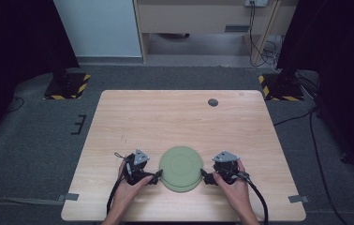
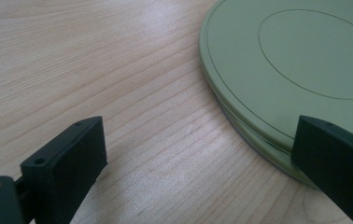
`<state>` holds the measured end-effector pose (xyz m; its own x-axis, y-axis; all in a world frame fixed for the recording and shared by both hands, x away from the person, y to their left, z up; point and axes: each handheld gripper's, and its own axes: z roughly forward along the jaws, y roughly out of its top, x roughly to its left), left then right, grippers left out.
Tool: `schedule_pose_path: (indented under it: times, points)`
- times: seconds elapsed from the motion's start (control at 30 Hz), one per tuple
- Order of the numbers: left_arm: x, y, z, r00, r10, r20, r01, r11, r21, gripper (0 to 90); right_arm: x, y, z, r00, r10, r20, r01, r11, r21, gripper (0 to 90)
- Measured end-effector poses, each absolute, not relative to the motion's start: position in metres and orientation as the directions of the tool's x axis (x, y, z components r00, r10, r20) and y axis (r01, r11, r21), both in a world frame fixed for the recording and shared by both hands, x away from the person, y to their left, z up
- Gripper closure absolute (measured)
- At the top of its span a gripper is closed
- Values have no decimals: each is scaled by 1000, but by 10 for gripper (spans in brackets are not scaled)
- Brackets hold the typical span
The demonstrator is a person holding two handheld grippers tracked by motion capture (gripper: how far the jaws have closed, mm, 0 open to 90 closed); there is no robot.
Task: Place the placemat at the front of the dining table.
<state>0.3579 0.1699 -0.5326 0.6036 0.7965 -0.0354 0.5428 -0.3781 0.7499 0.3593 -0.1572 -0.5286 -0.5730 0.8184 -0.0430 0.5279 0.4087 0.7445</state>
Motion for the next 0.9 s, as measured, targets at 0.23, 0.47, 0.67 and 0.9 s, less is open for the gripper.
schedule_pose_path:
  times: [0.23,0.47,0.67,0.9]
  points:
    - [361,167,-533,585,810,-30,545,-366,754,1,361,-157,-530,-560,827,-52,528,405,746,44]
    - [363,164,-534,570,822,-10,537,-363,762,2,363,-157,-531,-530,846,-62,530,387,754,36]
    - [362,164,-533,573,819,-10,534,-365,763,28,363,-158,-531,-528,847,-56,532,382,756,50]
    - [356,159,-531,587,809,20,516,-394,761,35,357,-154,-530,-551,831,-75,522,414,746,50]
